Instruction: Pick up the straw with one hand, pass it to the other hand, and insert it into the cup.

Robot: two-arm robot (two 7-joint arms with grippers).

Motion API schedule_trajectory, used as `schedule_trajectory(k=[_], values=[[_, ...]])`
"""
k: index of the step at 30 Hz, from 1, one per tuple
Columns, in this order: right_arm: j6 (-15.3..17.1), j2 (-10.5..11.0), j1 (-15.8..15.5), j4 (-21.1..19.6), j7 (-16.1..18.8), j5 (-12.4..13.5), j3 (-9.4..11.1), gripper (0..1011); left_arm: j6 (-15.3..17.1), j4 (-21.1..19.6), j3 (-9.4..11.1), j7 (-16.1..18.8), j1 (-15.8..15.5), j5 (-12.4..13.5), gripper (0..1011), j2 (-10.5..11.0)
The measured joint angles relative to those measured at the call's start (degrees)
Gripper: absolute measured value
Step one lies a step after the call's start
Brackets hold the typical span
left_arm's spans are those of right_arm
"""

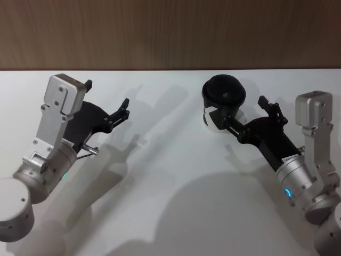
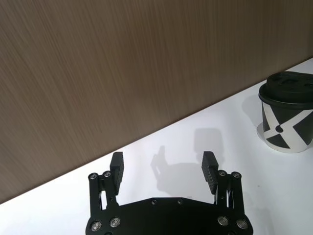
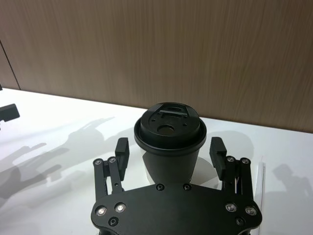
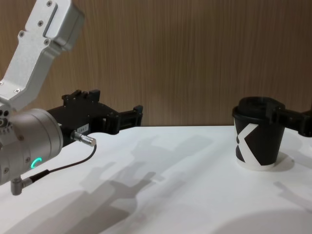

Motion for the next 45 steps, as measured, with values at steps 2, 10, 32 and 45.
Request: schedule_trajectory(k=[2,10,32,45], values=[[0.0,0.0,0.0,0.0,0.0,0.0,0.0,1001,0.0,0.0,0.0,0.0,0.0,0.0,1002,0.0],[0.0,0.0,0.0,0.0,0.0,0.0,0.0,1001,0.0,0.0,0.0,0.0,0.0,0.0,1003,0.0],[0.7,0.3,-1.0,-0.8,-0.2,0.0,1.2,1001,0.0,0.0,0.0,0.0,0.0,0.0,1003,0.0],[4.4,0.8,-4.7,-3.5,-2.8,-0.2,3.8,1001,0.0,0.0,0.0,0.0,0.0,0.0,1003,0.0]])
